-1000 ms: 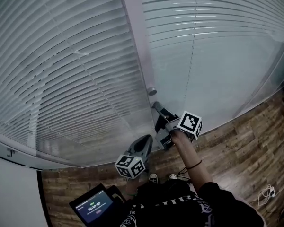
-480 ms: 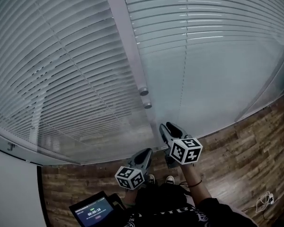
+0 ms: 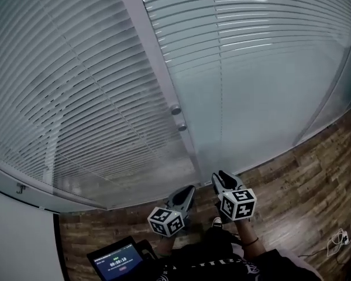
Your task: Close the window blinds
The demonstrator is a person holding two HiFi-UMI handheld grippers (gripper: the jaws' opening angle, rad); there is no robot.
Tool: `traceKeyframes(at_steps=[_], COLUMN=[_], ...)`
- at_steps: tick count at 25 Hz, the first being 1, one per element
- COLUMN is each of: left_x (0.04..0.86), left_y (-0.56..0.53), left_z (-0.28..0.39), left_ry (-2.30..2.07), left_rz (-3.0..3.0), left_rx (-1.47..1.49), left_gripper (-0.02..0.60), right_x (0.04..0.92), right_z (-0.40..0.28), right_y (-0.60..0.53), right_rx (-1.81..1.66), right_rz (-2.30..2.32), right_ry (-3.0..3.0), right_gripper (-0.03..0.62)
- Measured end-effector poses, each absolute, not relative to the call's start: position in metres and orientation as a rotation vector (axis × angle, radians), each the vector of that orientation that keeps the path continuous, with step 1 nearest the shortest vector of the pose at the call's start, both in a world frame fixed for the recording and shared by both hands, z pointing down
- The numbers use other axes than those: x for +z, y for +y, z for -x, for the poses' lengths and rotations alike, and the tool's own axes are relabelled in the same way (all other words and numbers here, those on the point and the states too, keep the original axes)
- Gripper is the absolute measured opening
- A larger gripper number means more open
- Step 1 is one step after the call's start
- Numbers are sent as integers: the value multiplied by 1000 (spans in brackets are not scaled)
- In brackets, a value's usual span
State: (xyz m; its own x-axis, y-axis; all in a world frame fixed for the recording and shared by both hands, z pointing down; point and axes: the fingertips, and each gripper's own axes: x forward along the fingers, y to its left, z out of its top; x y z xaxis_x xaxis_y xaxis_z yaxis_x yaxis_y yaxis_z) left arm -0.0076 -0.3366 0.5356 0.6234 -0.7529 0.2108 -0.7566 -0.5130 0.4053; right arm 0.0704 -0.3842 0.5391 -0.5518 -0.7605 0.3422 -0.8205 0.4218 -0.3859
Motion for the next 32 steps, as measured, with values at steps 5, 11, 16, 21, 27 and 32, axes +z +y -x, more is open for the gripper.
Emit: traceKeyframes(at_steps=[5, 11, 16, 21, 27, 32], left_x=[523, 522, 542, 553, 544, 543], left_y=[-292, -188, -90, -35, 6, 67], left_z=[26, 82, 144, 196, 180, 114], left_ry=[-1184, -1183, -1191, -1256, -1240, -1201], left_rz=[-2443, -2472, -2424, -2362, -2346, -2394], left_rx=[-3, 3, 10, -44, -144, -125], left_gripper=[5, 5, 5, 5, 5, 5], right_x=[540, 536, 546, 539, 524, 534], right_z=[-43, 16, 59, 79, 63, 21], right_y=[-326, -234, -146, -81, -15, 56], right_rx=[747, 761, 716, 619, 567, 587], right_rz=[-1402, -1405, -1427, -1444, -1442, -1394], right_ry=[-2566, -2590, -2541, -2511, -2510, -2523], right_gripper=[110, 110, 110, 110, 110, 110])
